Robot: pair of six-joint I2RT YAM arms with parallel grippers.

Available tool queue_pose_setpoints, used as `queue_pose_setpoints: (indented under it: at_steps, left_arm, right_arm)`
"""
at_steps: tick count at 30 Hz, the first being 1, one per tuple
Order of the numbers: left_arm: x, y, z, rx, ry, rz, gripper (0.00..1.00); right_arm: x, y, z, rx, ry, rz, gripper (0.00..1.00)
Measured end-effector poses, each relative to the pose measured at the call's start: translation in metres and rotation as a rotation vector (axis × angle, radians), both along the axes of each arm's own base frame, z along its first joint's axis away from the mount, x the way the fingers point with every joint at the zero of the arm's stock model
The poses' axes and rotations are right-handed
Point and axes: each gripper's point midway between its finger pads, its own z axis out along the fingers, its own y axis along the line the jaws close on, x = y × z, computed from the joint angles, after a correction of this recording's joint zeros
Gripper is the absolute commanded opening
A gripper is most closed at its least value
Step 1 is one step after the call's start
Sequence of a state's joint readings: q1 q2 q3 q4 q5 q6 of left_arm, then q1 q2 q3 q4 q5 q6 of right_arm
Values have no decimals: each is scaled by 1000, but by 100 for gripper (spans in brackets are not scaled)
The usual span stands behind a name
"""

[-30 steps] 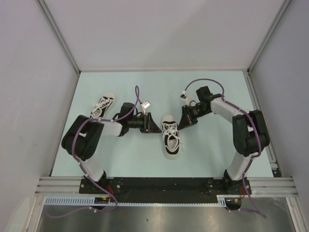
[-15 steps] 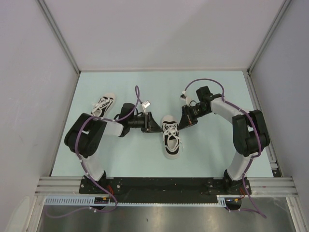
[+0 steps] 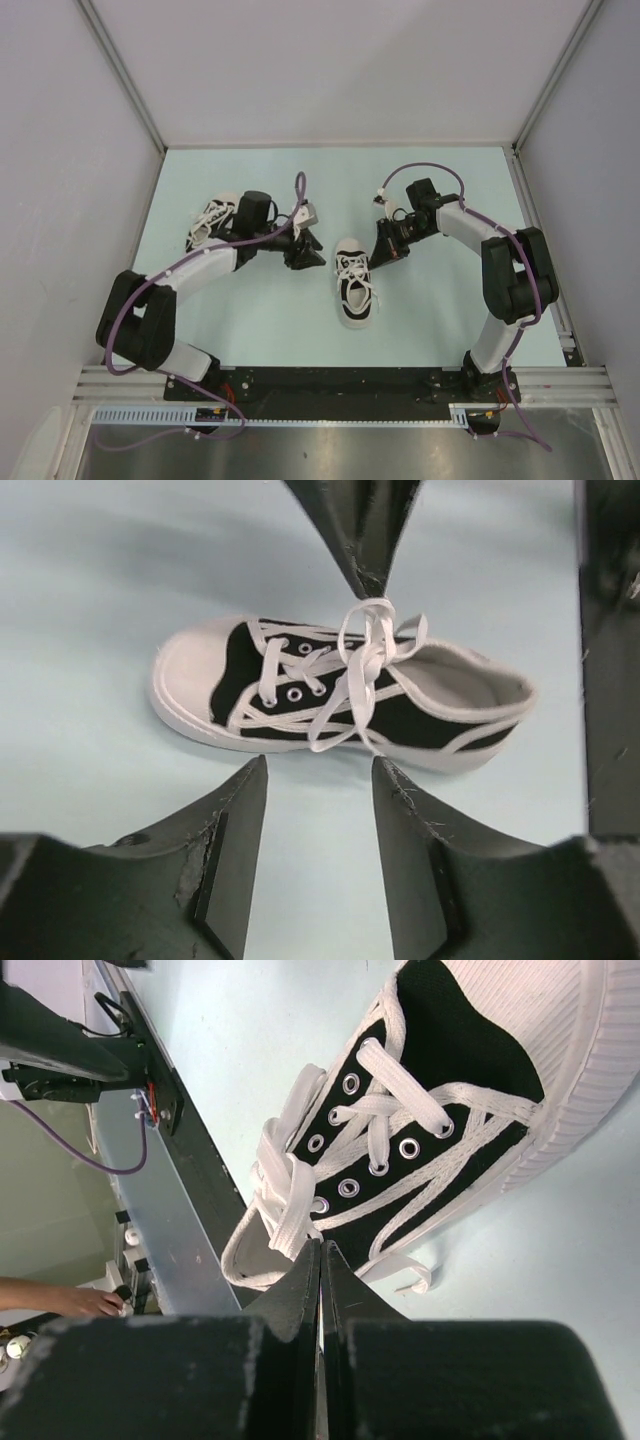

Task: Tie the shoes

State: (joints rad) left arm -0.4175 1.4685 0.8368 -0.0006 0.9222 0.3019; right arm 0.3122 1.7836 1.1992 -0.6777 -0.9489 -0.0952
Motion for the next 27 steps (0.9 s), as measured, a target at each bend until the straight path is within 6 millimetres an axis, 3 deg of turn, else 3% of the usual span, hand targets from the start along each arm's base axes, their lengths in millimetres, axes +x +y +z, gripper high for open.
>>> queue_pose_setpoints:
  at_steps: [4, 12, 19, 27]
  left_arm:
    - [2, -9, 9, 92, -256, -180, 49]
    - [-30, -14, -49, 291, -451, -456, 48]
    - [-26, -14, -76, 380, -473, -491, 57]
    - [-5, -17, -82, 428, -541, -451, 55]
  right_arm:
    - [0, 0, 0, -1, -1, 2, 0]
    - [0, 0, 0, 0, -4, 2, 0]
    - [-1, 1, 0, 0, -4, 5, 0]
    - [-1, 1, 0, 0, -4, 6, 0]
